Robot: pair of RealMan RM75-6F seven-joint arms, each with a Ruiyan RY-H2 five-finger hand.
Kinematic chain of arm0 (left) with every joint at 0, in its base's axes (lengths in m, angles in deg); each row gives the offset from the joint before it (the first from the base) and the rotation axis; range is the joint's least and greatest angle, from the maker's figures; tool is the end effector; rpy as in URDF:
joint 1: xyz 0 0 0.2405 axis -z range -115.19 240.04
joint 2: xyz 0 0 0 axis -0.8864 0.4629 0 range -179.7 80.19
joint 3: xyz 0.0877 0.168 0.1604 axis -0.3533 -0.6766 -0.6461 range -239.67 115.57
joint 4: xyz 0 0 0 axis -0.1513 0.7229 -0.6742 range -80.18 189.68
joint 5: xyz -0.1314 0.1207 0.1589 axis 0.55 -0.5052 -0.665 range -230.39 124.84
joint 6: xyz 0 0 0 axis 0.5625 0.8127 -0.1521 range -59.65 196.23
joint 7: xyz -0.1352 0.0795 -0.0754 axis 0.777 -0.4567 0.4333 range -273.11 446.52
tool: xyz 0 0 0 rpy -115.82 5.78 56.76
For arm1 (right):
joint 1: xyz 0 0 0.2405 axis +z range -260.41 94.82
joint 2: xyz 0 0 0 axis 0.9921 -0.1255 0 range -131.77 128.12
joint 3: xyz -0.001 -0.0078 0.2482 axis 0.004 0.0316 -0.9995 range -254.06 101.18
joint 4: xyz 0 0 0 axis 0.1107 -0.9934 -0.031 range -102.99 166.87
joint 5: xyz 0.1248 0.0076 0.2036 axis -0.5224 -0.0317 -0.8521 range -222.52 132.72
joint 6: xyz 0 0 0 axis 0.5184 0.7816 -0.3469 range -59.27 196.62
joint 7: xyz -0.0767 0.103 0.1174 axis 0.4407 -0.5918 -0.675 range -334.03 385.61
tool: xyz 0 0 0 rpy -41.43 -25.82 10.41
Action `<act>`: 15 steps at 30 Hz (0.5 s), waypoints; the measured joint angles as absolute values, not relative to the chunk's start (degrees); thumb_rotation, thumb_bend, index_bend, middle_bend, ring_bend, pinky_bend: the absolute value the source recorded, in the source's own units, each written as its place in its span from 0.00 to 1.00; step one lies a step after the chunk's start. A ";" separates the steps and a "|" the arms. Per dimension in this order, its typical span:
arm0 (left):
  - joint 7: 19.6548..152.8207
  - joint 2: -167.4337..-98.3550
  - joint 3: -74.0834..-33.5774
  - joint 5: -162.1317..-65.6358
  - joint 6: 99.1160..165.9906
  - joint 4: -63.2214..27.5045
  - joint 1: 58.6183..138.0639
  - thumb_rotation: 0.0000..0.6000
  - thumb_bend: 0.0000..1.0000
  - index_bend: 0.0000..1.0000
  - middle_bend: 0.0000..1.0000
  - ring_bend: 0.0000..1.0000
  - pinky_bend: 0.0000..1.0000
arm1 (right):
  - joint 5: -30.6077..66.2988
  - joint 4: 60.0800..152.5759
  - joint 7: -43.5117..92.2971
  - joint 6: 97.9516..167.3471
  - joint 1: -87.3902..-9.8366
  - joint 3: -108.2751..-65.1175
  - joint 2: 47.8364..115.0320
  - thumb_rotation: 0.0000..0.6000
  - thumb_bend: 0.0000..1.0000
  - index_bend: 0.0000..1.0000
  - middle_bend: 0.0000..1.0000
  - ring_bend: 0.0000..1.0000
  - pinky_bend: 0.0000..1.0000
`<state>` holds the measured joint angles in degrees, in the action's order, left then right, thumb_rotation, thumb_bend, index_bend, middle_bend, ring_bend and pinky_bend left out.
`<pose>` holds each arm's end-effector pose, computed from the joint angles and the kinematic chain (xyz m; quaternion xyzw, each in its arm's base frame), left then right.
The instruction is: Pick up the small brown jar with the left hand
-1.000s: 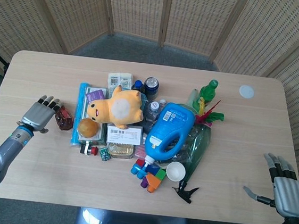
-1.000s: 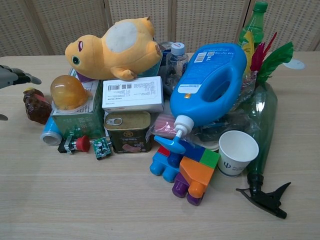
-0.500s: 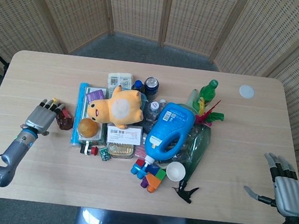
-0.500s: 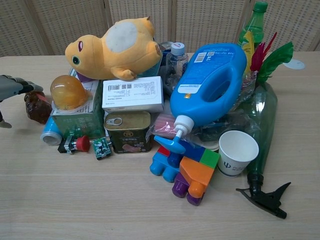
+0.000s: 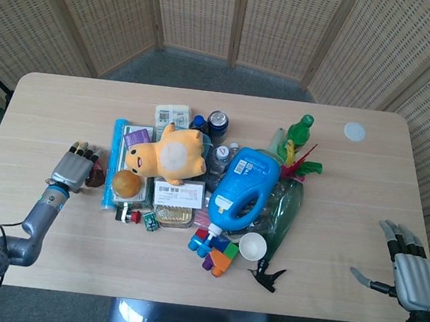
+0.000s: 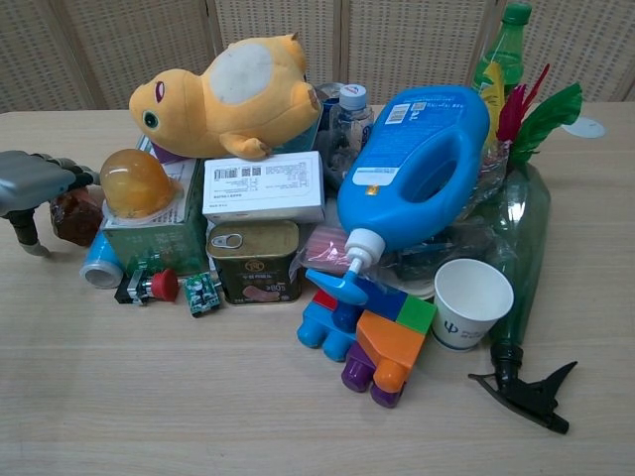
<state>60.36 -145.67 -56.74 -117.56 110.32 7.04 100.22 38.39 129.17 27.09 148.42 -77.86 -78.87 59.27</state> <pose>-0.3222 0.4108 -0.0414 -0.7772 -0.2859 -0.1094 0.5498 -0.3152 -0.2092 0.1236 0.5993 -0.4292 0.3555 0.5747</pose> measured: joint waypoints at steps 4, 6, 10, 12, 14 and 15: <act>60.22 -147.26 -56.74 -118.49 112.86 8.50 100.20 1.00 0.00 0.46 0.33 0.21 0.25 | 38.58 129.19 26.52 148.41 -77.85 -78.82 59.06 0.46 0.00 0.00 0.00 0.00 0.00; 59.83 -148.18 -56.83 -118.92 113.82 9.91 100.09 1.00 0.00 0.56 0.42 0.30 0.35 | 38.71 129.23 26.41 148.52 -77.87 -78.80 59.00 0.47 0.00 0.00 0.00 0.00 0.00; 59.57 -149.79 -56.97 -119.97 115.96 12.36 99.77 1.00 0.03 0.77 0.65 0.53 0.59 | 39.04 129.42 26.13 148.70 -77.92 -78.72 58.86 0.47 0.00 0.00 0.00 0.00 0.00; 60.13 -150.61 -56.89 -120.79 117.40 13.41 99.67 1.00 0.05 0.81 0.71 0.59 0.65 | 39.10 129.49 26.10 148.63 -77.90 -78.65 58.84 0.47 0.00 0.00 0.00 0.00 0.00; 60.70 -151.07 -56.54 -121.37 118.23 14.10 99.73 1.00 0.05 0.82 0.74 0.62 0.70 | 39.14 129.48 26.31 148.54 -77.86 -78.60 58.88 0.47 0.00 0.00 0.00 0.00 0.00; 61.00 -151.03 -56.37 -121.45 118.36 14.02 99.79 1.00 0.05 0.82 0.74 0.63 0.71 | 39.17 129.49 26.39 148.49 -77.84 -78.56 58.92 0.47 0.00 0.00 0.00 0.00 0.00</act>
